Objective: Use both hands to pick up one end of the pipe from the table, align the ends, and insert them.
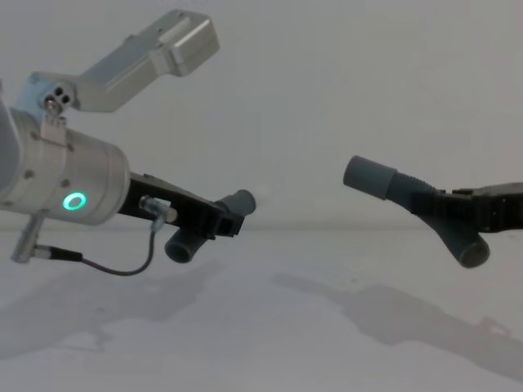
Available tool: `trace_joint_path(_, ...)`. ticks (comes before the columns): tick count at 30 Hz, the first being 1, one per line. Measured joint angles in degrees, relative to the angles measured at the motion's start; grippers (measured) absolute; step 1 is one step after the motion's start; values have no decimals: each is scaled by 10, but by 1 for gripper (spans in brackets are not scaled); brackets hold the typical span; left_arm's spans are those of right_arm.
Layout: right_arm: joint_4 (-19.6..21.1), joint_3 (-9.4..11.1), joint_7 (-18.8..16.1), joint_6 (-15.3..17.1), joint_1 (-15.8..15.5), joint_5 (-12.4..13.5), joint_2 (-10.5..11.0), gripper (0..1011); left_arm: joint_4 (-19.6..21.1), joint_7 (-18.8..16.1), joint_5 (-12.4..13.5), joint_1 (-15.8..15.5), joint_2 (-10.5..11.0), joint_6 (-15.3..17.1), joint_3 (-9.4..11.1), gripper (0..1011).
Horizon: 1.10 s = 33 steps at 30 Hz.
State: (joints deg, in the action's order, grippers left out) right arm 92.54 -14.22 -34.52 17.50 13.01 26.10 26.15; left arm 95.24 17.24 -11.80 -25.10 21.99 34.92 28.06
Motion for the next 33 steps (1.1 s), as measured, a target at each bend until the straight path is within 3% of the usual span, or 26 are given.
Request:
trace_joint_path(7, -15, -10, -73, -32, 16, 12, 30, 159, 9, 55, -13, -6, 34, -6, 2, 353)
trace_joint_path(16, -36, -30, -149, -81, 39, 8, 61, 158, 17, 125, -27, -20, 82, -15, 6, 353)
trace_joint_path(26, -64, -62, -231, -162, 76, -24, 91, 157, 19, 203, -43, -45, 123, -36, 15, 353)
trace_joint_path(33, -75, -80, -260, -198, 96, -45, 100, 157, 12, 254, -49, -68, 141, -56, 30, 353)
